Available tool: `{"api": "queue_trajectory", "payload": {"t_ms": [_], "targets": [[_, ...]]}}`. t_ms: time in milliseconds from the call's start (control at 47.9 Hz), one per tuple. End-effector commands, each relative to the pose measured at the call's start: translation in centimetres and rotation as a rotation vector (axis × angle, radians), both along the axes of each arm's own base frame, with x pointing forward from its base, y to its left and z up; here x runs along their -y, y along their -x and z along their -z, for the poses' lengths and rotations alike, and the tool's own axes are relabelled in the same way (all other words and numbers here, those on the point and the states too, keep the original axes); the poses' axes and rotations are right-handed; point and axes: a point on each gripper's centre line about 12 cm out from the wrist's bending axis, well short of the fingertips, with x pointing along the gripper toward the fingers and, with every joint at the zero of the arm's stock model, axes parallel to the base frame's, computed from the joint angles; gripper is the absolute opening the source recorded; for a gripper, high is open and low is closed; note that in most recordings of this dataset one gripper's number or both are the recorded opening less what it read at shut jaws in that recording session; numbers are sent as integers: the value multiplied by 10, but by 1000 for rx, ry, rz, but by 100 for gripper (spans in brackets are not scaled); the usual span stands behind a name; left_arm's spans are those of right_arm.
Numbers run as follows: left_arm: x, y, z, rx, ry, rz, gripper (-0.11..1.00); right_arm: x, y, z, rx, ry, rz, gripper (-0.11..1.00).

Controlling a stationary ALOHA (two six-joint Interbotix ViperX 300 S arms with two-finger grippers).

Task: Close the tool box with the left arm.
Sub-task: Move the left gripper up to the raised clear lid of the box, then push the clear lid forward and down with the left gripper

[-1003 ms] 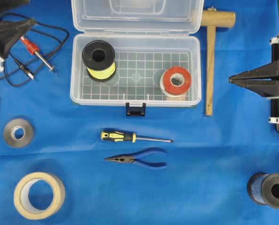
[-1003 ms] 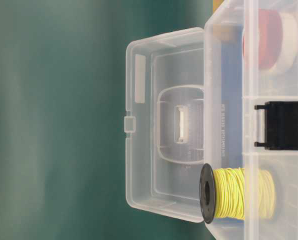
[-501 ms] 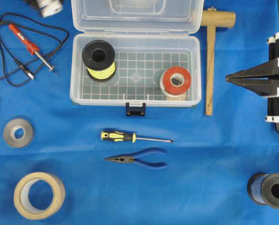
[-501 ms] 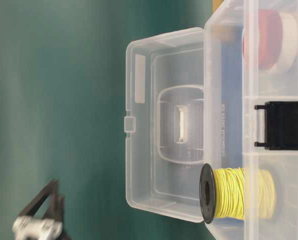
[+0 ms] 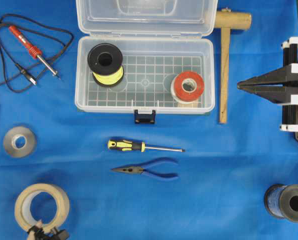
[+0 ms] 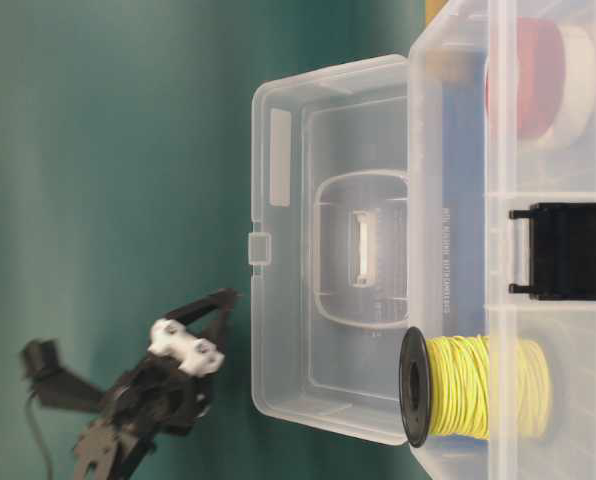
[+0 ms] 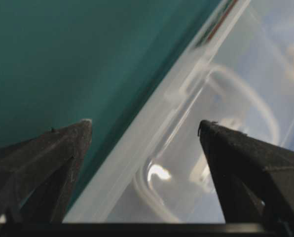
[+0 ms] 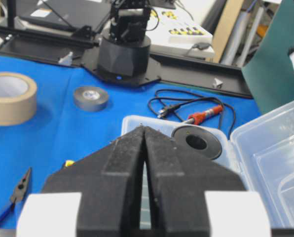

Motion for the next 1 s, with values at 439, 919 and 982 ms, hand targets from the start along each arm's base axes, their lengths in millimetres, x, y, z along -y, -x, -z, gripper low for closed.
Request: {"api": "queue_trajectory", "payload": {"t_ms": [439,919,982], "targets": [[9,-15,11,-170,136,41,94,0,-4,1,-11,-5,2,0],[87,-15,-28,-208,154,190,93,0,-4,1,-8,-2,1,0],[101,-13,-32,-204,154,215,93,0,-4,1,-8,-2,0,0]]}}
